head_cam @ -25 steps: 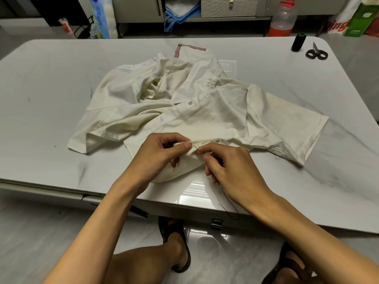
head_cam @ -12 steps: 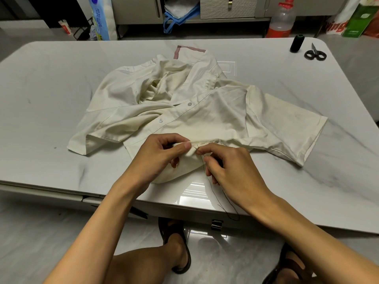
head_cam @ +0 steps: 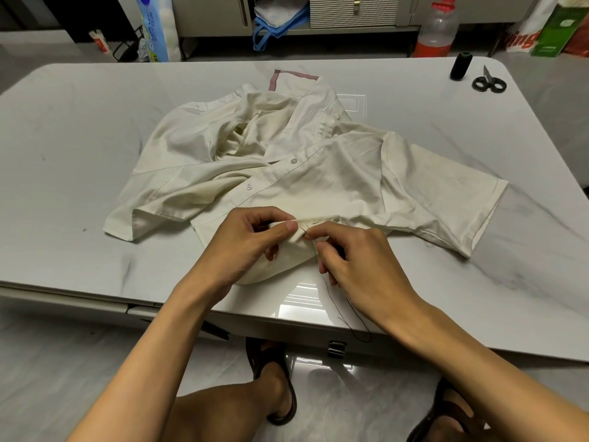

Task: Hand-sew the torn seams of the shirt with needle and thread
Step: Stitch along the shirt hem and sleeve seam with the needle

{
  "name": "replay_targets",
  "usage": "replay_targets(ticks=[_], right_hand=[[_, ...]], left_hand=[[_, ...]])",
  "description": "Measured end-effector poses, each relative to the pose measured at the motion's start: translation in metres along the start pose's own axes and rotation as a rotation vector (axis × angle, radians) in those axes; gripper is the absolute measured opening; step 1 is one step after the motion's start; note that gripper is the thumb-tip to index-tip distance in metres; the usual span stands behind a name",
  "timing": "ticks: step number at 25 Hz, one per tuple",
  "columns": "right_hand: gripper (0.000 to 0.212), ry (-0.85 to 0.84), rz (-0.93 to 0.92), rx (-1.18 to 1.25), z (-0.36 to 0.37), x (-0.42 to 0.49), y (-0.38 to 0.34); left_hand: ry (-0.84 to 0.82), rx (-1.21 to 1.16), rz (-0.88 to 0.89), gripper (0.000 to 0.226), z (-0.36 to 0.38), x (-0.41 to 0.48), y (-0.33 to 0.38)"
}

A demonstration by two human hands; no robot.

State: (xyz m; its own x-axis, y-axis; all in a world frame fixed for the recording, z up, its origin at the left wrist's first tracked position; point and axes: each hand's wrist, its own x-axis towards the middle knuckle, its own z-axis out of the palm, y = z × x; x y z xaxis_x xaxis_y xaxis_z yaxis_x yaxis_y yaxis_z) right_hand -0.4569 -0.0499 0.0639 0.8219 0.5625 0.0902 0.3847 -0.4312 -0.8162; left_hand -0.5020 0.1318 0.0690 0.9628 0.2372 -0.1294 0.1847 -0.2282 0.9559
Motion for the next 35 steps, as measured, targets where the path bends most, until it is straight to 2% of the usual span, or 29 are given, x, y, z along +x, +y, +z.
replay_targets(ticks=[17,21,29,35], right_hand=[[0.024,0.055,-0.051,-0.073,-0.002,-0.002,-0.001],[0.021,0.056,0.003,-0.049,0.001,-0.001,-0.001],[0.02,0.032,0.21,0.267,0.005,0.0,-0.007],[0.018,0.047,0.255,0.403,0.006,0.002,-0.007]], left_hand=[[0.019,0.044,0.049,0.01,0.002,0.0,-0.001],[0.086,0.22,0.188,0.008,0.006,-0.001,-0.004],[0.288,0.564,0.576,0.008,0.014,-0.004,-0.005],[0.365,0.684,0.705,0.008,0.016,-0.004,-0.006]])
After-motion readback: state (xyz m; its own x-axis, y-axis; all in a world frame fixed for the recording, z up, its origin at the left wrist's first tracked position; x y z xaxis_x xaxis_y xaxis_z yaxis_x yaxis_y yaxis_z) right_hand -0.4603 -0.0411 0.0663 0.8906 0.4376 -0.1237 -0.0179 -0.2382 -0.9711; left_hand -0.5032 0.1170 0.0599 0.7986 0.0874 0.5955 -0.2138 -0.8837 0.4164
